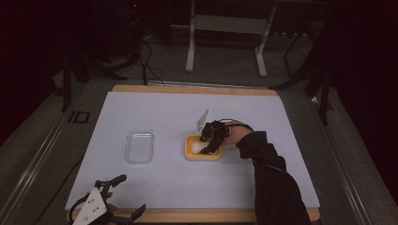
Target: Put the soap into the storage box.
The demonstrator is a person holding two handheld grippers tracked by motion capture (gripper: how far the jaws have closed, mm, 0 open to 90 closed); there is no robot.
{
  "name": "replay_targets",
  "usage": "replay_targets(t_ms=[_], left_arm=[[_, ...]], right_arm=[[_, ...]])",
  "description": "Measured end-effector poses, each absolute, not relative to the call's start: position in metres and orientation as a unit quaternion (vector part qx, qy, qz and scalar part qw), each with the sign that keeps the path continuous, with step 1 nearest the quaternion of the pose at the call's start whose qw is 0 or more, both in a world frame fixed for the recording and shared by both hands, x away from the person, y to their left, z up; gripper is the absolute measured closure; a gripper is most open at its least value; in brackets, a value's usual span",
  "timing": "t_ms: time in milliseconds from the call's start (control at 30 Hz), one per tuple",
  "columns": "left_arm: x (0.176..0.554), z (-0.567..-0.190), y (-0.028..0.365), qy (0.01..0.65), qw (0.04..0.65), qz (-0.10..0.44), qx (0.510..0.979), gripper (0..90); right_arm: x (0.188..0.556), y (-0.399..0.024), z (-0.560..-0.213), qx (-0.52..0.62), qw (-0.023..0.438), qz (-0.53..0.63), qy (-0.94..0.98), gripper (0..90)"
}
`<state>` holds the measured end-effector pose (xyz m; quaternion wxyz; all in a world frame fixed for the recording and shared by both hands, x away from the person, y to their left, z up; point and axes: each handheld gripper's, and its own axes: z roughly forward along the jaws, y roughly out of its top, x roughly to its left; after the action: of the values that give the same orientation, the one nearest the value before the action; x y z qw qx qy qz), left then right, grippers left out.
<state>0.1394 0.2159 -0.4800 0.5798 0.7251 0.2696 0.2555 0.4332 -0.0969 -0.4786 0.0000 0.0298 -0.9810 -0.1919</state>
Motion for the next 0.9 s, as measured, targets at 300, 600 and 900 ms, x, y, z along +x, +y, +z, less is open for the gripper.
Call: replay_targets(t_ms=[300, 600, 900], left_arm=[[0.14, -0.48, 0.216, 0.272, 0.58, 0.255, 0.725, 0.1], [0.14, -0.48, 0.216, 0.274, 0.578, 0.257, 0.724, 0.1], [0.141, -0.481, 0.213, 0.277, 0.574, 0.255, 0.727, 0.1]], right_arm=[[0.426, -0.107, -0.458, 0.007, -0.043, -0.211, -0.977, 32.4], [0.42, -0.122, -0.448, -0.077, -0.056, -0.228, -0.969, 13.6], [0.414, -0.144, -0.444, -0.151, -0.067, -0.263, -0.951, 13.6]])
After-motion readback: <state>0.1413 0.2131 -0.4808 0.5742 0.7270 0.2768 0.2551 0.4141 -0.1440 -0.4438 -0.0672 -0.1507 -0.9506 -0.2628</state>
